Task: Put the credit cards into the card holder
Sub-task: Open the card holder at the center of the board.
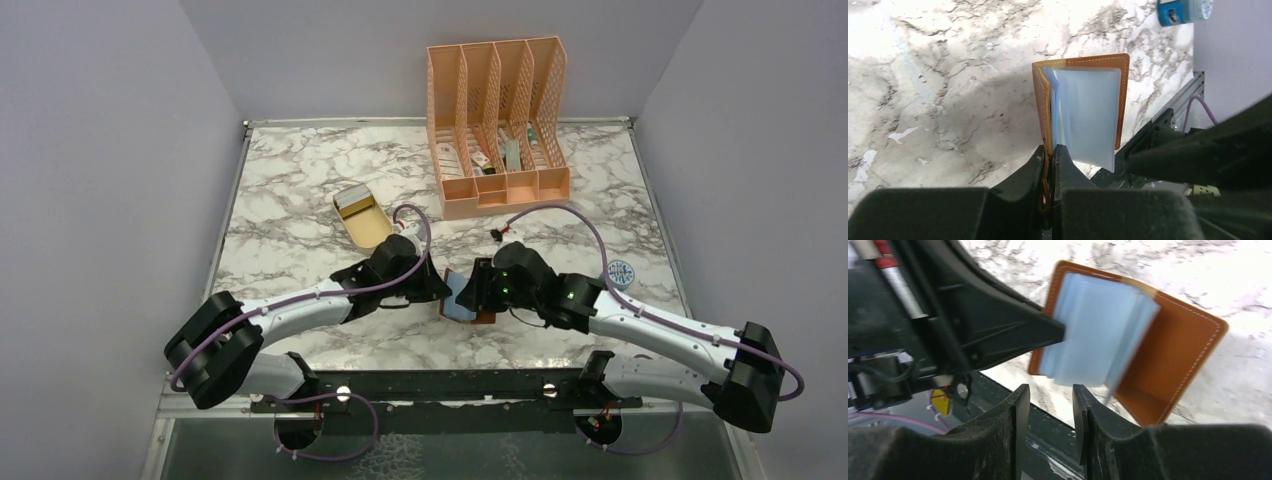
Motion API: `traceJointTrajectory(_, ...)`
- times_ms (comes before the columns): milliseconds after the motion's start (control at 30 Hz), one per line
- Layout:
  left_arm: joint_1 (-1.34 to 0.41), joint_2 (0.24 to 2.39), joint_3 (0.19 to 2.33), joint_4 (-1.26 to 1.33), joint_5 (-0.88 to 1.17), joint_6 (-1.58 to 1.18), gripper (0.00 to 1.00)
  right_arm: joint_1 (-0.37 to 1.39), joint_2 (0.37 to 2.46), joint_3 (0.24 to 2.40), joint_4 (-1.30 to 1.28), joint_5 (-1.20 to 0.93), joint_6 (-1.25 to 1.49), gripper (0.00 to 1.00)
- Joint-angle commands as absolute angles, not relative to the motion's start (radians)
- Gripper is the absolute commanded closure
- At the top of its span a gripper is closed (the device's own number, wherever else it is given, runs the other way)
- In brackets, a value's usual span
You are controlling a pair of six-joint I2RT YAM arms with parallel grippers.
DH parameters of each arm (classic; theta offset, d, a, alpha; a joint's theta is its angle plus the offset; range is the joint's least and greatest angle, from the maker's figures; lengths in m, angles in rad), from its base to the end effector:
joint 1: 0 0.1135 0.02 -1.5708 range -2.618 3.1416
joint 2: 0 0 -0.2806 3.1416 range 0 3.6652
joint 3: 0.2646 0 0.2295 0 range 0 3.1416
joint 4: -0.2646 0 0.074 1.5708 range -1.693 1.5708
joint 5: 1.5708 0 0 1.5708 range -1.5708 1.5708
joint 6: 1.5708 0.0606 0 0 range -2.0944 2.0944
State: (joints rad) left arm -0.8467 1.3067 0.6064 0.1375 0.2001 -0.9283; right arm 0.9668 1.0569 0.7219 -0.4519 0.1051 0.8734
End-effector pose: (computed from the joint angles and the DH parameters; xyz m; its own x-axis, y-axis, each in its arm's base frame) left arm 0.1683 -0.2085 0.2163 -0.8887 -0.1795 -0.4219 0.2237 0.6336 -0.7407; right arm 0.1221 0.1658 0.2466 -0.8535 0.1053 -0.5104 -0.1904 0.8487 0.4935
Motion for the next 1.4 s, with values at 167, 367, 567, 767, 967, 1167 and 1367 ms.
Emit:
traceJointTrajectory(167, -0.856, 1.361, 0.667, 0.006, 0.147, -0.92, 1.0, 0.967, 1.078, 0.707, -0.261, -0.057, 0.858, 0.63)
traceJointTrajectory(367, -0.861, 1.359, 0.715, -0.049, 0.144, -0.918, 1.0, 0.968, 1.147, 0.681, -0.219, -0.054, 0.848, 0.63)
traceJointTrajectory(567, -0.862, 1.347, 0.719, -0.049, 0.172, -0.929, 1.0, 0.967, 1.23, 0.68, -0.214, -0.026, 0.855, 0.63)
traceJointTrajectory(767, -0.862, 1.327, 0.706, -0.059, 0.167, -0.932, 1.0, 0.968, 1.294, 0.688, -0.311, 0.109, 0.858, 0.63)
traceJointTrajectory(967, -0.861, 1.317, 0.701, -0.075, 0.149, -0.922, 1.0, 0.967, 1.309, 0.689, -0.382, 0.189, 0.862, 0.63)
traceJointTrajectory(1167, -0.861, 1.317, 0.698, -0.1, 0.124, -0.906, 1.0, 0.968, 1.258, 0.699, -0.493, 0.296, 0.862, 0.63)
traceJointTrajectory(1367, -0.862, 1.315, 0.71, -0.09, 0.124, -0.921, 1.0, 0.968, 1.257, 0.758, -0.664, 0.417, 0.883, 0.62)
